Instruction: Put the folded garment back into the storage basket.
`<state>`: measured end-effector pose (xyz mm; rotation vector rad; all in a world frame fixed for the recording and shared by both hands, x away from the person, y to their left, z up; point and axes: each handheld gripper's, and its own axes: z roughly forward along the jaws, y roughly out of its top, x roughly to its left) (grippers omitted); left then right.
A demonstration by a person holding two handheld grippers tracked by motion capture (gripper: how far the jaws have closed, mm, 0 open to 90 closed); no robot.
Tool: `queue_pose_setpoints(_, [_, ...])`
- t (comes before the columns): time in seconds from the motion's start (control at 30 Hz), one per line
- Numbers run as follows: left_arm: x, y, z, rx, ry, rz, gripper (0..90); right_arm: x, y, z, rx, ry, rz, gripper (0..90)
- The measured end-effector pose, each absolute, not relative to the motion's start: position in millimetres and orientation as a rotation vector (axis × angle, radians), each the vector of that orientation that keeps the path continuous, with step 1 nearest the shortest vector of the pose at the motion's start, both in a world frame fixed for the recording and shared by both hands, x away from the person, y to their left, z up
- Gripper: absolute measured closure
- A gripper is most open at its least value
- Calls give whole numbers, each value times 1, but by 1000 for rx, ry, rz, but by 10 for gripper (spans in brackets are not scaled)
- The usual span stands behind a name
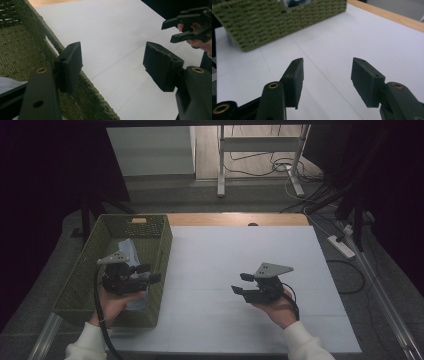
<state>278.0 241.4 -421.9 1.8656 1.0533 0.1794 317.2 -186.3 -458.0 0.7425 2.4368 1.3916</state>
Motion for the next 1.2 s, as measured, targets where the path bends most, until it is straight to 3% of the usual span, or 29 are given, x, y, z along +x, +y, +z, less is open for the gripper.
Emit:
queue_pose_setpoints(0.7, [263, 239, -422, 1855, 1038, 186, 319, 292, -264, -472, 868, 2393, 1308, 436])
queue_pose_setpoints(1.2, [261, 234, -423, 1862, 1022, 182, 319, 289, -283, -472, 899, 2374, 1301, 435])
